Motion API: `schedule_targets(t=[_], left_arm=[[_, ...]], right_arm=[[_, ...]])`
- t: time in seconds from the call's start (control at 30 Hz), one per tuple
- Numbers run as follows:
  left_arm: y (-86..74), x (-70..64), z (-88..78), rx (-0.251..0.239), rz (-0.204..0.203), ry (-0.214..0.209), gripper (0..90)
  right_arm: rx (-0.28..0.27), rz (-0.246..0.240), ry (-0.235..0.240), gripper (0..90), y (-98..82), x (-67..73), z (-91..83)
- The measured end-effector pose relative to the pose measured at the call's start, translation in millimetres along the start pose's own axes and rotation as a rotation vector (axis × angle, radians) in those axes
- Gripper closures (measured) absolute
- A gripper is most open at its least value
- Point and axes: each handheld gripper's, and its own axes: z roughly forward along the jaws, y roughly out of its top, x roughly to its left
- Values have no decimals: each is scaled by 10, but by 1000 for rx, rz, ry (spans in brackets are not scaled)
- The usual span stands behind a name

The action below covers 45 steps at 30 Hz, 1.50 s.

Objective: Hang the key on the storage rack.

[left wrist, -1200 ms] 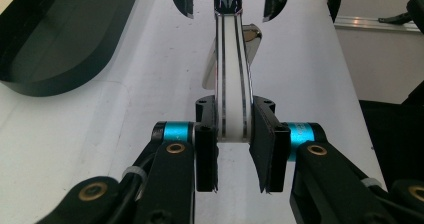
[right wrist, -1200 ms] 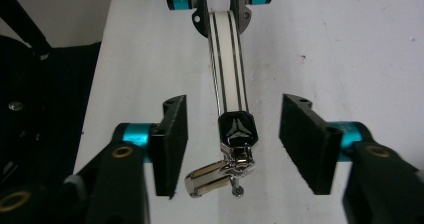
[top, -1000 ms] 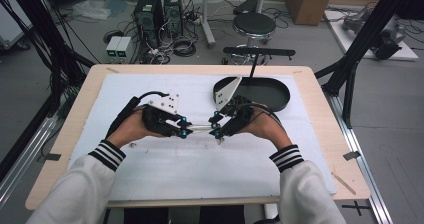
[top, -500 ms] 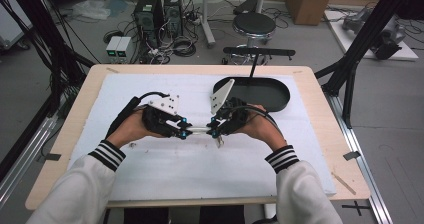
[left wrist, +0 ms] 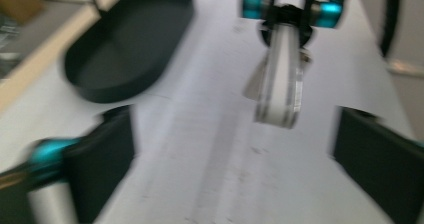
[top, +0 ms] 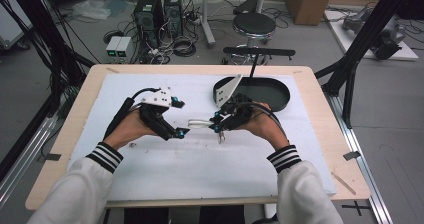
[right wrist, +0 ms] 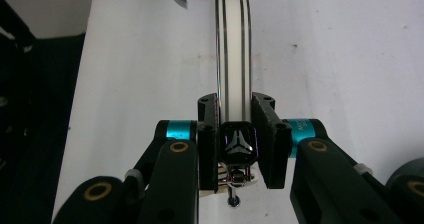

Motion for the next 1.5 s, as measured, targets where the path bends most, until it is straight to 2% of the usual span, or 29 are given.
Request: schedule_targets(t=[0.07, 0.17, 0.27, 0.33, 0.4, 0.5, 0.6, 0.7, 0.77, 0.87, 1.0, 1.17, 1.3, 1.5], left_arm=[[-47, 20, -88, -64, -29, 42, 17], [-143, 32, -244, -101, -26, 99, 17], [-268, 26, -394, -139, -51, 159, 17], [-352, 0, -492, -172, -47, 239, 17], [-445, -23, -584, -204, -64, 300, 17], [-602, -27, -679, -206, -105, 328, 17], [-763, -39, -764, -213, -160, 355, 17], [-910, -88, -841, -225, -174, 417, 17], [-1006, -119, -880, -249, -198, 433, 17], [-1117, -166, -926, -253, -204, 459, 17], [-1260, -259, -987, -300, -227, 487, 17], [-1429, -372, -1011, -308, -225, 552, 17], [-1523, -402, -1012, -327, -256, 557, 17], [-1595, -447, -999, -356, -254, 557, 17]], right_arm=[[-33, 27, -8, 742, -32, -25, -48], [-91, 73, -34, 742, -113, -75, -133], [-158, 133, -71, 742, -222, -136, -231], [-209, 175, -102, 742, -290, -178, -293], [-246, 201, -138, 742, -344, -209, -355], [-294, 223, -189, 742, -412, -245, -425], [-340, 267, -230, 742, -484, -293, -480], [-398, 307, -267, 742, -560, -352, -548], [-424, 339, -299, 742, -608, -379, -595], [-459, 365, -340, 742, -692, -441, -647], [-495, 411, -366, 742, -798, -517, -683], [-552, 465, -398, 742, -928, -610, -724], [-571, 490, -432, 742, -1004, -668, -747], [-586, 527, -455, 742, -1106, -758, -745]])
